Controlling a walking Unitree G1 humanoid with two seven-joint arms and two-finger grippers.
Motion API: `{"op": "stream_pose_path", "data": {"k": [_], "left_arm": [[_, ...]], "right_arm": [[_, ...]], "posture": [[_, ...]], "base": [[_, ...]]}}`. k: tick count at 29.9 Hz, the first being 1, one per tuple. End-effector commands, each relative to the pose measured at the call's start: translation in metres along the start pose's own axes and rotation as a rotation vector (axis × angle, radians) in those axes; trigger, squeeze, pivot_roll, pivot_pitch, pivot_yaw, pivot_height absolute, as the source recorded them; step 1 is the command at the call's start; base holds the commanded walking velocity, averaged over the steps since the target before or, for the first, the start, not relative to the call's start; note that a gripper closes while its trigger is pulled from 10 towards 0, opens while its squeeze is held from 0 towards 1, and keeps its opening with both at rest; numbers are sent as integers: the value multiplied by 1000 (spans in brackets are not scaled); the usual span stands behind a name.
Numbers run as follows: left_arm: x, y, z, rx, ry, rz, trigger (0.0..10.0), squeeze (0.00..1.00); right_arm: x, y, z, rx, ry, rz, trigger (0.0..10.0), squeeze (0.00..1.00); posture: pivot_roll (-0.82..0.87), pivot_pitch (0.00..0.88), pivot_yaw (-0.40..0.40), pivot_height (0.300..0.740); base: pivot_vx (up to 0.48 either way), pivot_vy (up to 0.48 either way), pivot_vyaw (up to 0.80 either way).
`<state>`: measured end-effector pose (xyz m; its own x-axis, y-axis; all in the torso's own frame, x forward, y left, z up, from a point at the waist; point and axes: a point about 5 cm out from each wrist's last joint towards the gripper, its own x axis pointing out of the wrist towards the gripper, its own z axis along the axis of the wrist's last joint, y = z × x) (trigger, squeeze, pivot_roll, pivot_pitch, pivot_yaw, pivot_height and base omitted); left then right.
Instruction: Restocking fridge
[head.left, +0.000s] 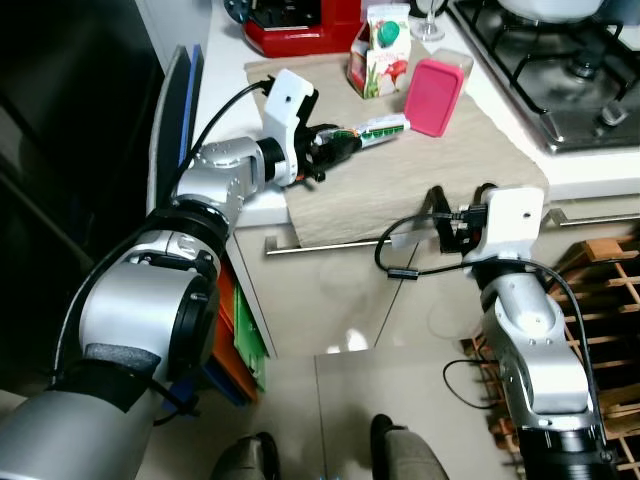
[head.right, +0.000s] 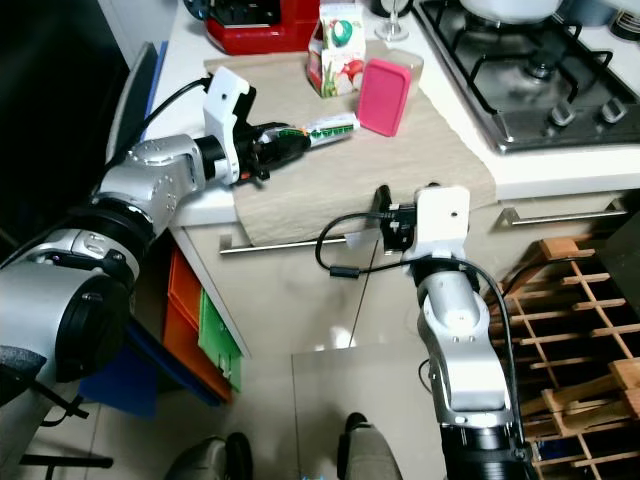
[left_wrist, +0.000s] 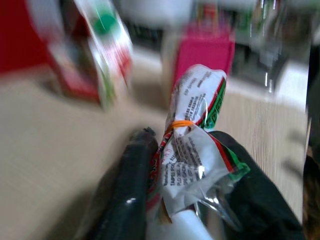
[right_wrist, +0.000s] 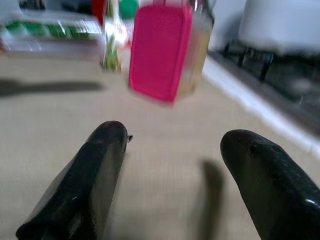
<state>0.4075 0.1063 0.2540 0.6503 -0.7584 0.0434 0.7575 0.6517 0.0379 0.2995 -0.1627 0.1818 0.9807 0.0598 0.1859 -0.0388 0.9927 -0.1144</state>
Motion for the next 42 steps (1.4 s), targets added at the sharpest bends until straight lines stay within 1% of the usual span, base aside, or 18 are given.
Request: {"op": "stream_pose_path", "data": {"k": [1, 2, 3, 4, 5, 6, 7, 11, 12, 13, 15, 17, 20, 22, 25, 30, 35, 42], "left_arm": [[-9, 7, 21, 37, -116, 44, 0, 0], [-14, 9, 29, 54, -168, 77, 0, 0], [-14, 9, 29, 54, -168, 77, 0, 0], [-21, 11, 38, 24, -246, 117, 0, 0], [-36, 9, 38, 18, -345, 267, 0, 0], [-36, 9, 38, 18, -345, 267, 0, 0], [-42, 8, 30, 15, -349, 356, 10000, 0], [-65, -7, -18, 13, -354, 678, 10000, 0], [-71, -16, -29, 28, -349, 745, 10000, 0], [-71, -16, -29, 28, -349, 745, 10000, 0], [-76, -27, -39, 43, -343, 804, 10000, 0], [-74, -31, -36, 110, -343, 792, 10000, 0], [-73, -29, -31, 87, -341, 806, 10000, 0], [-70, -29, -30, 96, -324, 809, 10000, 0], [-67, -32, -34, 80, -292, 835, 10000, 0], [-64, -38, -39, 84, -272, 845, 10000, 0], [-64, -40, -40, 99, -254, 846, 10000, 0], [-63, -42, -42, 110, -237, 849, 10000, 0]], "right_arm": [[3, -9, -2, -9, -4, -47, 10000, 0], [6, -12, -1, -13, -13, -73, 10000, 0], [6, -12, -1, -13, -13, -73, 10000, 0], [8, -15, 1, -16, -30, -94, 10000, 0], [12, -14, 5, -42, -68, -100, 10000, 0], [12, -14, 5, -42, -68, -100, 10000, 0], [13, -12, 6, -46, -82, -98, 10000, 0], [13, -11, 10, -71, -133, -134, 10000, 0], [11, -13, 10, -69, -136, -155, 10000, 0], [11, -13, 10, -69, -136, -155, 10000, 0], [9, -17, 7, -62, -132, -184, 10000, 0], [10, -17, 4, -58, -126, -189, 10000, 0], [14, -12, 2, -76, -135, -152, 10000, 0], [18, -10, 3, -79, -140, -147, 10000, 0], [22, -10, 2, -73, -138, -151, 10000, 0], [24, -8, -3, -56, -122, -153, 10000, 0], [24, -2, -11, -44, -100, -130, 10000, 0], [24, 1, -16, -42, -83, -114, 10000, 0]], "posture": [[-147, 24, 5, 732], [-147, 24, 5, 732], [-147, 24, 5, 732], [-123, 16, 3, 732], [-94, 4, 2, 732], [-94, 4, 2, 732], [-91, 3, 2, 732], [-69, 0, -2, 732], [-64, 0, -7, 732], [-64, 0, -7, 732], [-56, 0, -22, 732], [-54, 0, -28, 732], [-56, 0, -32, 732], [-59, 0, -32, 732], [-69, 0, -26, 732], [-69, 0, -25, 732], [-62, 0, -25, 732], [-63, 0, -21, 732]], "base": [[0, 0, 0], [0, 0, 0], [0, 0, 0], [0, 0, 0], [0, 0, 0], [0, 0, 0], [0, 0, 0], [0, 0, 0], [0, 0, 0], [0, 0, 0], [0, 0, 0], [0, 0, 0], [0, 0, 0], [0, 0, 0], [-102, 0, 0], [-328, 0, 0], [-340, 0, 0], [-339, 0, 0]]}}
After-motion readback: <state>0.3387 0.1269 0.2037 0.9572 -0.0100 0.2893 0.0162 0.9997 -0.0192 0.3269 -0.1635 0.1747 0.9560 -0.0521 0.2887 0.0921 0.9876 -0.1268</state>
